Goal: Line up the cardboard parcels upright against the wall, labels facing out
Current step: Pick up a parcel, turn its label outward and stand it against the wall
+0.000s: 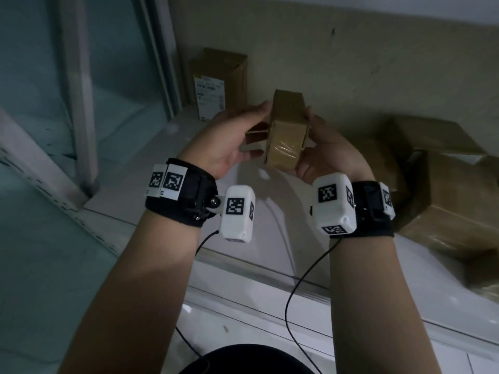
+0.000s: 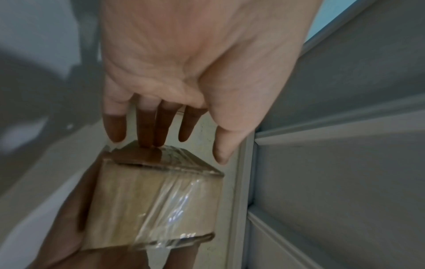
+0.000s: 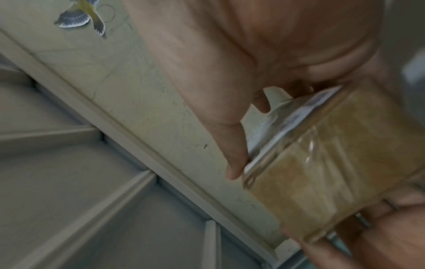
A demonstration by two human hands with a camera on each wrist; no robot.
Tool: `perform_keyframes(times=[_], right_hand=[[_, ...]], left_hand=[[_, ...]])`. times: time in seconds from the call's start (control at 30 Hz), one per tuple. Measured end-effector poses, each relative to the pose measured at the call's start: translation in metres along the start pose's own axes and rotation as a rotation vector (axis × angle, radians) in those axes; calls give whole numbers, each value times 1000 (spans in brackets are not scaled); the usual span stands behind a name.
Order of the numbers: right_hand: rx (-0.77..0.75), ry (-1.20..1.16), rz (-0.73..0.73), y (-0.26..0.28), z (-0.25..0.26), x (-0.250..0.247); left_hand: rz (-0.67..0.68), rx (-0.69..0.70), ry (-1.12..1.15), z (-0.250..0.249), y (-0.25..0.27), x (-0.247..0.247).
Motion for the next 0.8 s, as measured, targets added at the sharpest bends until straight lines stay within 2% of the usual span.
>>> perform_keyframes(times=[0.17,0.27,0.33,0.47,0.53,0.63,0.8], right_hand=[[-78,75,-112,3,-4,-2],[7,116,-50,7,-11,9],[35,150,-61,9,-15,11],[-84,308,-113,6,-14,2],[-135,375,-78,7,-12,2],[-131,379,-12,10,-14,8],[-111,292,-19,7,-14,7]], left_hand=[[15,-28,117,7,3,3],[29,-76,144,15,2,9],[2,-94,165,19,1,9],[-80,-49,67,17,-4,-2],[-109,-27,24,12,-4,-8],[-162,18,-68,3,4,-15],[-263,51,-245,-4,5,-20]])
Point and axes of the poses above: each hand's wrist, its own y-axis away from the middle knuckle, its own x-axis out of the palm, z = x × y, the point moved 9 cm from there along -y, towards the middle knuckle, and after that the axes turned 11 degrees about -x, right-handed, at the moved point
